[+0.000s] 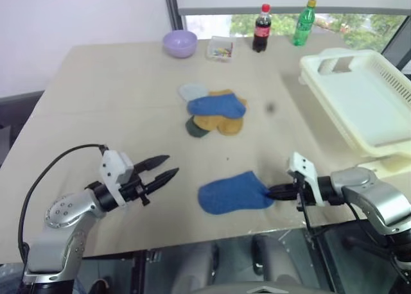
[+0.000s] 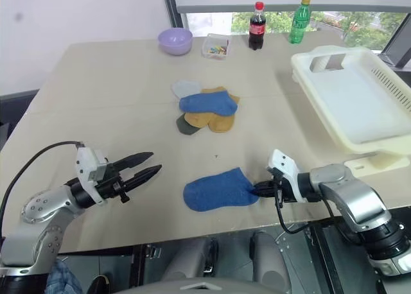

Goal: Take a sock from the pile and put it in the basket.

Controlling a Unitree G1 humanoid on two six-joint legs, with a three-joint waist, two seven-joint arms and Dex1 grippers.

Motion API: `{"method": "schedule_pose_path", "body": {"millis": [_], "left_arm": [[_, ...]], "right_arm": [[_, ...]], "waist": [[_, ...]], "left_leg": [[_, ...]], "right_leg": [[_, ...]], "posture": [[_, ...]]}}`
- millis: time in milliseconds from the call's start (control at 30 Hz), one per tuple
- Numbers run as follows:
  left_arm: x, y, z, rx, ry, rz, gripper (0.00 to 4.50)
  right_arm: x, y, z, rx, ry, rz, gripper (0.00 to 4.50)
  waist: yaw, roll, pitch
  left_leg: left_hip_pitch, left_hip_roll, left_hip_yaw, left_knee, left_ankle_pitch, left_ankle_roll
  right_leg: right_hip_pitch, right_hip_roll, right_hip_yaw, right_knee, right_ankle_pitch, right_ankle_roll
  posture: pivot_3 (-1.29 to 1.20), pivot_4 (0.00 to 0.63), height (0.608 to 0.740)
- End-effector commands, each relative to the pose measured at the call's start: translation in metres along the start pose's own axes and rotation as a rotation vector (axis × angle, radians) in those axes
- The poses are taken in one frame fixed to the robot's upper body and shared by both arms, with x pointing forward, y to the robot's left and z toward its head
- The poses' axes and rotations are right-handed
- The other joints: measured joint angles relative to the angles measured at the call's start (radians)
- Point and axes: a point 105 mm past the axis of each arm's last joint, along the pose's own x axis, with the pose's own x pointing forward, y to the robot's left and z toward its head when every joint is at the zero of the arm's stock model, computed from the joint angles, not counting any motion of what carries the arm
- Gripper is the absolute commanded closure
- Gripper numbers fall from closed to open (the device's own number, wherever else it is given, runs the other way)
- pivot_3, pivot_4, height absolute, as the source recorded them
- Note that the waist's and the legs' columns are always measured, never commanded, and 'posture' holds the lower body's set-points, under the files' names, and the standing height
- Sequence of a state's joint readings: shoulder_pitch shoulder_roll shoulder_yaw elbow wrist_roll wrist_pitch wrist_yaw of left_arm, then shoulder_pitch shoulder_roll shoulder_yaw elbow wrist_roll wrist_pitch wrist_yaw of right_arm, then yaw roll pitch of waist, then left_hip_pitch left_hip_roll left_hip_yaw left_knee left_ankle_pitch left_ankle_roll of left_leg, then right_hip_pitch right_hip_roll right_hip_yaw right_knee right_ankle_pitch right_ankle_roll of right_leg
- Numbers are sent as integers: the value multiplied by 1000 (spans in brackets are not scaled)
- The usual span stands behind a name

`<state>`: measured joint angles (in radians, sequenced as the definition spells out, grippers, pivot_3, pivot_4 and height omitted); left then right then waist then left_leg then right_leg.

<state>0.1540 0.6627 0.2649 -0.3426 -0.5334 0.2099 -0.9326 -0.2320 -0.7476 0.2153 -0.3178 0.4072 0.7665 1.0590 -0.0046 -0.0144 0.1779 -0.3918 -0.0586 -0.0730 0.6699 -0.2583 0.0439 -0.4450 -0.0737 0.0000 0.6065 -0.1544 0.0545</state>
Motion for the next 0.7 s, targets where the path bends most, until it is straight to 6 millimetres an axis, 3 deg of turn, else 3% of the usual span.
{"method": "schedule_pose_path", "body": {"millis": [33, 133, 333, 467, 633, 700], "left_arm": [[1, -1, 7, 34, -15, -18, 2254], [2, -3, 7, 30, -16, -27, 2254], [2, -2, 5, 29, -17, -27, 2254], [4, -3, 5, 16, -34, -27, 2254], [4, -8, 4, 17, -31, -75, 2254], [4, -6, 3, 26, -30, -66, 2254]], "right_arm": [[-11, -7, -9, 26, 24, -78, 3063], [-17, -12, -11, 46, 27, -136, 1726], [-43, -14, -1, 8, 6, -174, 1726], [-56, -34, 21, -60, -63, -254, 1726], [-50, -58, 50, -151, -136, -304, 1726], [-47, -80, 72, -191, -227, -387, 1726]], "waist": [[2, -1, 0], [3, -1, -1], [20, -2, -1], [16, -2, -1], [14, -1, -1], [13, -1, -1]], "left_leg": [[0, 0, 0, 0, 0, 0], [0, 0, 0, 1, 0, 0], [0, 1, 0, 1, 0, 0], [-2, 0, 0, 1, 0, 0], [-1, 2, 2, 1, 0, 0], [-1, 3, 2, 1, 0, 0]], "right_leg": [[0, 0, 0, 0, 0, 0], [1, 0, 0, 0, 0, 0], [1, 0, 0, 0, 0, 0], [-1, 0, -1, 0, 0, 0], [-1, 2, 0, 0, 0, 0], [-1, 2, 0, 0, 0, 0]], "posture": [[0, 150, 732], [0, 150, 732], [0, 150, 732], [0, 150, 732], [0, 150, 732], [0, 150, 732]]}}
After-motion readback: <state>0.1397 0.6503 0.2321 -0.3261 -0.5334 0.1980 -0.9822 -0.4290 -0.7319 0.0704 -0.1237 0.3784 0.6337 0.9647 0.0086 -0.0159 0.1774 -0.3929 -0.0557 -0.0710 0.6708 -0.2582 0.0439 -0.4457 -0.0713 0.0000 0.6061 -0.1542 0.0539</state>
